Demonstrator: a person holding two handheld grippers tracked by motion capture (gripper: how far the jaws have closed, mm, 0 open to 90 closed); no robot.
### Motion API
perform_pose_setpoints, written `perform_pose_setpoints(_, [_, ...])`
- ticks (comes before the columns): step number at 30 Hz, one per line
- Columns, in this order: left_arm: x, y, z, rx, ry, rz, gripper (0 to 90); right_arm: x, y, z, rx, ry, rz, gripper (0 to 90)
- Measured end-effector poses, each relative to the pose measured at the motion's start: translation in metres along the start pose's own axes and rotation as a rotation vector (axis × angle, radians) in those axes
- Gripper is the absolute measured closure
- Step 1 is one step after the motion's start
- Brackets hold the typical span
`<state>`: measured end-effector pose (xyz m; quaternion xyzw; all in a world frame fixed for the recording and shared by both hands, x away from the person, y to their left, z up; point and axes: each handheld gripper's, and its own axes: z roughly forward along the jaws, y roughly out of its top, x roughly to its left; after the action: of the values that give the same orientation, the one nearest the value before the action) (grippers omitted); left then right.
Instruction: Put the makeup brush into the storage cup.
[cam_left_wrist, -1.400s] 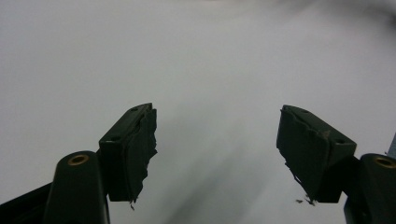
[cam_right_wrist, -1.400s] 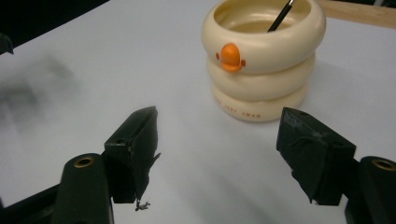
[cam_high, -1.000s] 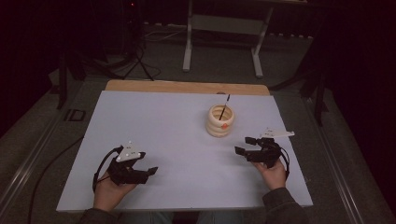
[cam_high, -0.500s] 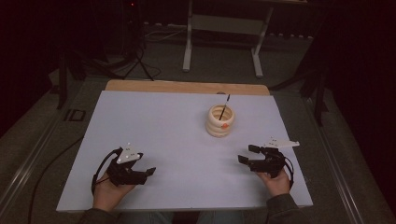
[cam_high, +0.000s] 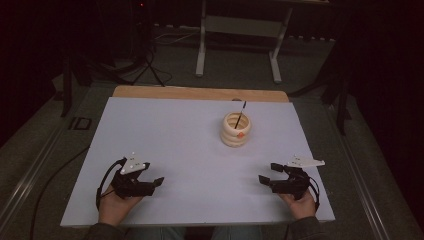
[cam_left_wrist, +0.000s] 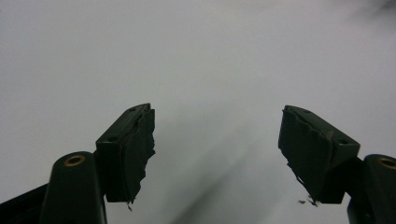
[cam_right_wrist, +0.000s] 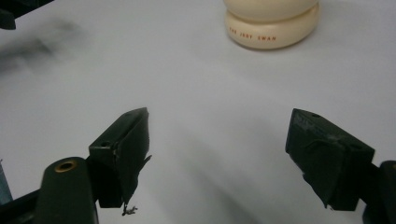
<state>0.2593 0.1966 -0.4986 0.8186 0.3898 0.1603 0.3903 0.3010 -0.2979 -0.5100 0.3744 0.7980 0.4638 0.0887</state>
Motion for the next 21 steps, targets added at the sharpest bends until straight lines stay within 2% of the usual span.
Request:
perform_pose_setpoints(7, [0.0007,-0.0008,0.0011,0.003,0.003,0.004,27.3,0.0007,-0.0049,-0.0041,-0.001,-0.003,0.005,20.2])
perform_pose_setpoints(14, [0.0012,-0.0009,0.0024,0.009,0.001,0.007,27.3,0.0005,-0.0060,-0.0008,0.001,0.000,0.010,19.7])
perform_pose_setpoints(21, [0.0018,-0.0009,0.0023,0.009,-0.005,0.005,27.4,0.0043,-0.0041,0.0039,0.015,-0.004,-0.010,19.7])
